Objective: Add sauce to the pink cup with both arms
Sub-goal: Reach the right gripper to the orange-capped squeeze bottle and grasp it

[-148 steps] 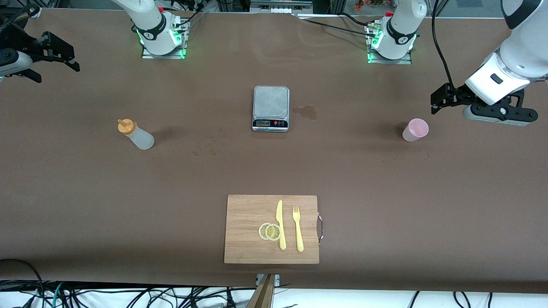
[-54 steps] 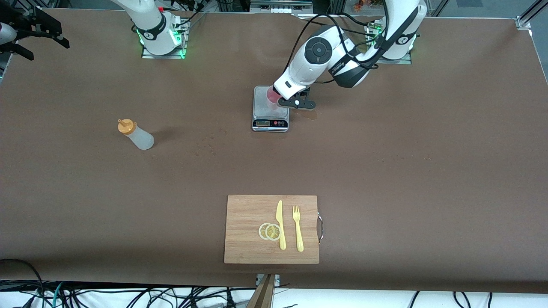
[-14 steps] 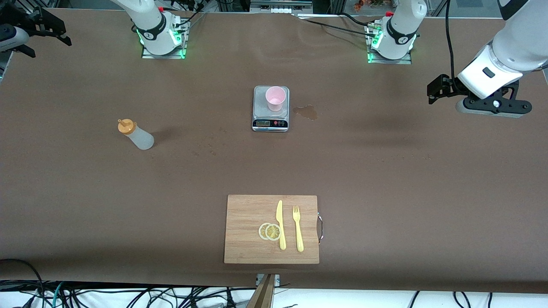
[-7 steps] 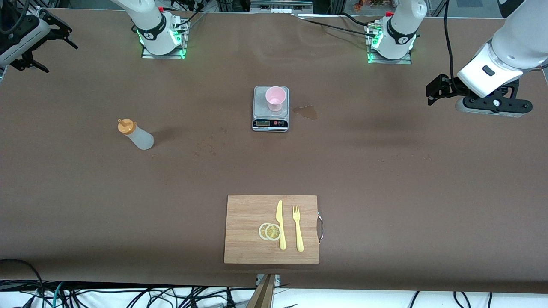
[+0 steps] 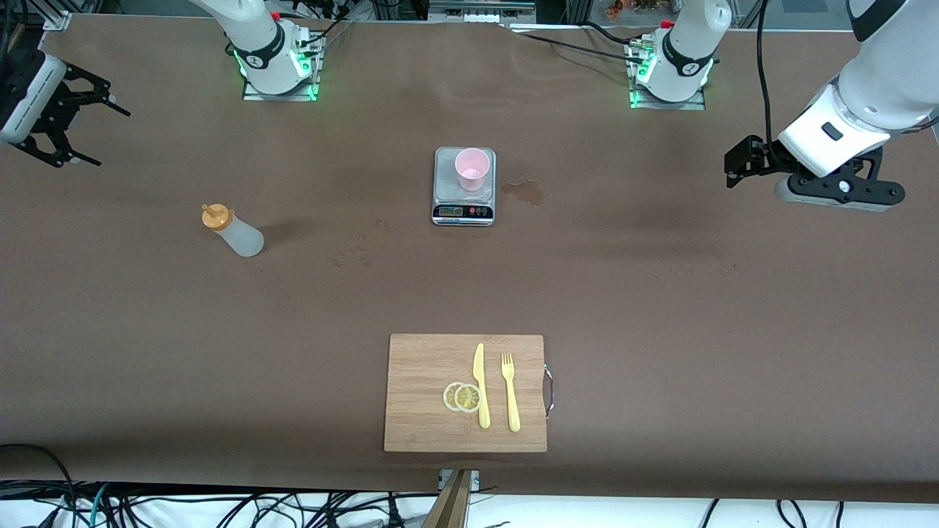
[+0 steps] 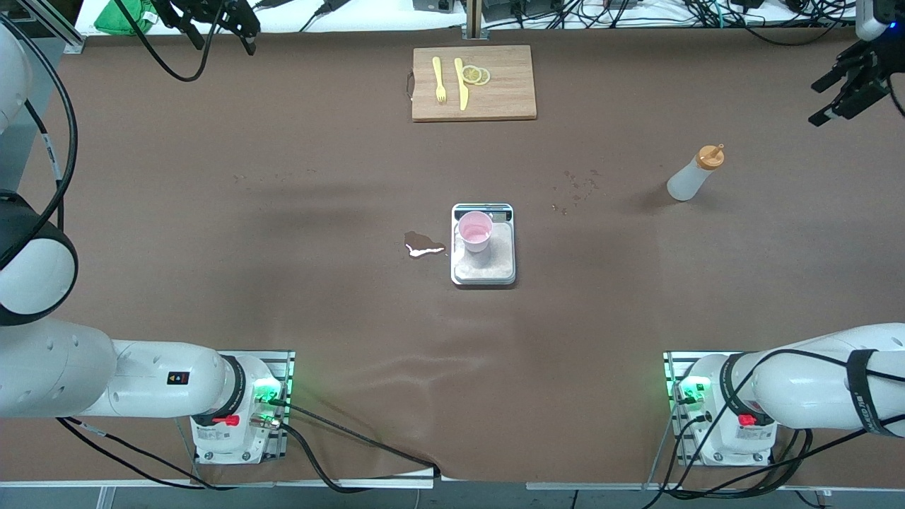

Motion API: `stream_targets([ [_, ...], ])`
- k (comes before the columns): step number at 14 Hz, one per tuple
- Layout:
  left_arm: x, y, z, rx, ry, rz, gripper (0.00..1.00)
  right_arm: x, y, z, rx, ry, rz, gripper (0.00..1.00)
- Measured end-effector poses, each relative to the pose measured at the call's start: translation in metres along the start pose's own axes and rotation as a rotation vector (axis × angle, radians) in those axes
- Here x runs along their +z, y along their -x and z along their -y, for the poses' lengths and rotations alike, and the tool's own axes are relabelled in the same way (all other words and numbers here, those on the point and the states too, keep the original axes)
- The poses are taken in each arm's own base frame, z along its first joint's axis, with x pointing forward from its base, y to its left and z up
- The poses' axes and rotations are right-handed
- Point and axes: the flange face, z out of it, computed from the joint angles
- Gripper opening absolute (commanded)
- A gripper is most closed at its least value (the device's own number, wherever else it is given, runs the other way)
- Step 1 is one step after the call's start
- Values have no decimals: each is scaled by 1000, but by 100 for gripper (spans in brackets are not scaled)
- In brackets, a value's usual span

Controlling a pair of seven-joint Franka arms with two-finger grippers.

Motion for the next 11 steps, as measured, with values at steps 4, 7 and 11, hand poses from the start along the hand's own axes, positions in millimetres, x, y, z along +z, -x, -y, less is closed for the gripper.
stream_targets([
  [4,-4,-3,5,-8,2,-15,100,55,29,-30,-113,-51,-136,100],
  [7,-4,-3,6,-11,2,-15,100,96,52,-52,-205,-82,-212,100],
  [11,-3,-3,7,-12,2,-15,100,150,98,-73,-303,-107,-319,100],
])
